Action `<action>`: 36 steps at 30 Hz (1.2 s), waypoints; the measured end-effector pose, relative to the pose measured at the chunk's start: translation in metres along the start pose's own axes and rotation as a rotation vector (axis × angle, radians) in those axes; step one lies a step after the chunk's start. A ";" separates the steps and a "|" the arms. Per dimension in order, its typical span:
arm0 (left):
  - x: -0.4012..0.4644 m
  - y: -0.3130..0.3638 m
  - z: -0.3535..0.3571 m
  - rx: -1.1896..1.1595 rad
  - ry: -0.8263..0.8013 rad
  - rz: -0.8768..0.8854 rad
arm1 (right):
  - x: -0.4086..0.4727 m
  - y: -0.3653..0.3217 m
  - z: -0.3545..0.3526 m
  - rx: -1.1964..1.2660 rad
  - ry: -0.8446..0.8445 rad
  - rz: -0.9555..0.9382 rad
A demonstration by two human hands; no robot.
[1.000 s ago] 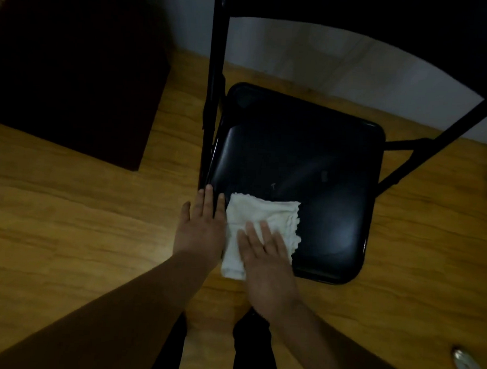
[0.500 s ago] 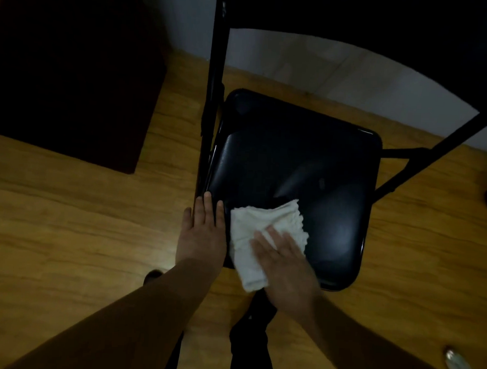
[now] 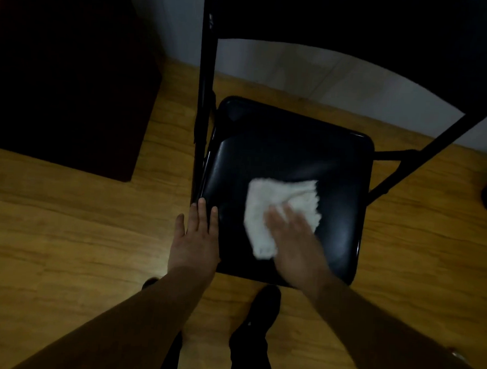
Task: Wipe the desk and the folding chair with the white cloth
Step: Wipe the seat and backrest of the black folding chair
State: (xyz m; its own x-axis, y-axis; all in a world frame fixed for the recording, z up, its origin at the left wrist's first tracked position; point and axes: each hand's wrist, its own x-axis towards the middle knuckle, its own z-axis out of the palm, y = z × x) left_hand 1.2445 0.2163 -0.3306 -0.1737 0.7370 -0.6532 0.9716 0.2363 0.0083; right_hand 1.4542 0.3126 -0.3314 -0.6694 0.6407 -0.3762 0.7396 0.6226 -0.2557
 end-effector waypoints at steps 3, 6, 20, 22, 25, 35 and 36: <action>0.000 -0.001 0.002 0.025 0.007 0.013 | 0.066 0.003 -0.026 0.123 0.142 0.239; -0.001 -0.004 0.001 0.026 -0.010 0.014 | 0.076 -0.037 -0.014 0.193 0.092 0.125; -0.003 -0.005 0.002 -0.014 0.011 0.007 | 0.054 -0.056 -0.039 0.696 0.012 0.345; -0.003 -0.004 0.001 -0.019 0.008 0.006 | 0.048 -0.064 -0.054 1.084 -0.034 0.476; -0.003 -0.004 0.001 -0.024 0.004 0.008 | 0.019 -0.051 -0.068 1.676 0.048 0.682; -0.004 -0.003 -0.002 -0.017 -0.012 0.008 | -0.029 0.035 -0.032 0.648 0.403 0.852; -0.005 -0.003 -0.001 -0.016 -0.013 0.010 | -0.029 0.032 -0.028 0.447 0.409 0.775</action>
State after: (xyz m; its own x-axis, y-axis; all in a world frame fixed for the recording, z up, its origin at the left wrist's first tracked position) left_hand 1.2419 0.2131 -0.3265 -0.1618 0.7312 -0.6627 0.9707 0.2388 0.0266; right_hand 1.4952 0.3266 -0.3037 0.1018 0.9584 -0.2666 0.8861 -0.2091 -0.4135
